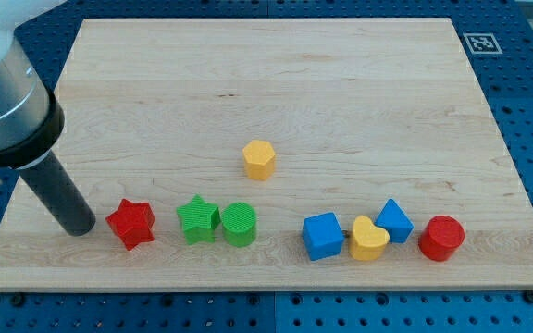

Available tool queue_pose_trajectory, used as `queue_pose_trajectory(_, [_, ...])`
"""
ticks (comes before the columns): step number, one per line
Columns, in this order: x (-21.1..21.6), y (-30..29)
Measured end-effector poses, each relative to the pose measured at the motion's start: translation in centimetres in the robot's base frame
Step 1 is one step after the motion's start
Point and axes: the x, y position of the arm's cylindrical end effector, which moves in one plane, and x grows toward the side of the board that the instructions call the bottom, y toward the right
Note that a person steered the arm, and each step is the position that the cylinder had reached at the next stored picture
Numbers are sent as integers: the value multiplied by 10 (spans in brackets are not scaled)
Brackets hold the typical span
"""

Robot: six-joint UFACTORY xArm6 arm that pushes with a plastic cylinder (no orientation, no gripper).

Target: Push the red star to the green star

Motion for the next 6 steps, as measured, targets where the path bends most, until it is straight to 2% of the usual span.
queue_pose_trajectory(6, [6, 44])
